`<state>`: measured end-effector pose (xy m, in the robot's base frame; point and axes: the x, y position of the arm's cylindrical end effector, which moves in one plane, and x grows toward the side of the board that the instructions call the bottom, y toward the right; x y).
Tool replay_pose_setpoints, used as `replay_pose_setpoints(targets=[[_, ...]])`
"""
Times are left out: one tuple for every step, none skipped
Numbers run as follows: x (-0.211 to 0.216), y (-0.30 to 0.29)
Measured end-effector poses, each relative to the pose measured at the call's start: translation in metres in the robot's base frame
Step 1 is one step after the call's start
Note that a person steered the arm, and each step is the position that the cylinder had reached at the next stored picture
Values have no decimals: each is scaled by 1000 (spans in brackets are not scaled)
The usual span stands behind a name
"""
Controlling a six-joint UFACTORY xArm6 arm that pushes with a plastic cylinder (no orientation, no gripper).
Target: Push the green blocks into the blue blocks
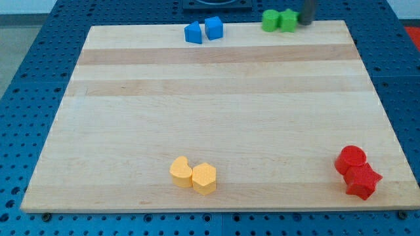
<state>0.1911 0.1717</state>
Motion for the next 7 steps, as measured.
replay_pose_setpoints(targets=[[21, -44], [106, -68], [107, -38], [46, 20], [0, 36], [0, 11], [0, -32]])
